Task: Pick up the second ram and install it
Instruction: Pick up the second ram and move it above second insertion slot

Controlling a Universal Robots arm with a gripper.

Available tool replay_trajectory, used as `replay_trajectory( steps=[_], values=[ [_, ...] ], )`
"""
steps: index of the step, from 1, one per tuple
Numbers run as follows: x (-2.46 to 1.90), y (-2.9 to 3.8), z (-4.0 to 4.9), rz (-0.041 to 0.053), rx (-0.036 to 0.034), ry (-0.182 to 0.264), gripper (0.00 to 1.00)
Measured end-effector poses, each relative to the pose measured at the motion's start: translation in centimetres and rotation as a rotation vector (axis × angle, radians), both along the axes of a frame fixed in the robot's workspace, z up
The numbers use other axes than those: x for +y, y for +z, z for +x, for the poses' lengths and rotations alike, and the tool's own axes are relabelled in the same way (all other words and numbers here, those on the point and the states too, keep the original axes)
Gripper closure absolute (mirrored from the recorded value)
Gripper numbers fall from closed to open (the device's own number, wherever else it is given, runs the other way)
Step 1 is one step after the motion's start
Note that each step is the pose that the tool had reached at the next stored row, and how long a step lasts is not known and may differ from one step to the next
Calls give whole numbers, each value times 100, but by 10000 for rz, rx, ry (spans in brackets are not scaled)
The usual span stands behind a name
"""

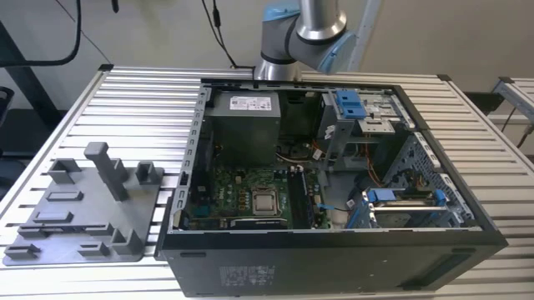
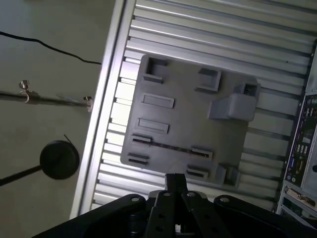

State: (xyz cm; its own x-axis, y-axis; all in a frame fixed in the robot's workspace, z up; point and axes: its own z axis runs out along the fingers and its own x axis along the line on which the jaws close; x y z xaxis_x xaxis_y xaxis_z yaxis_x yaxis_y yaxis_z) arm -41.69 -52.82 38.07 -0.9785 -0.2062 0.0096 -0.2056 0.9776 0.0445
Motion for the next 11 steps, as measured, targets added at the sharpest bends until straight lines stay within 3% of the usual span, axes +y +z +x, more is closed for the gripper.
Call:
replay_trajectory(
  steps=[11],
  values=[
    [1, 0, -1, -44, 0, 1026, 89]
  ],
)
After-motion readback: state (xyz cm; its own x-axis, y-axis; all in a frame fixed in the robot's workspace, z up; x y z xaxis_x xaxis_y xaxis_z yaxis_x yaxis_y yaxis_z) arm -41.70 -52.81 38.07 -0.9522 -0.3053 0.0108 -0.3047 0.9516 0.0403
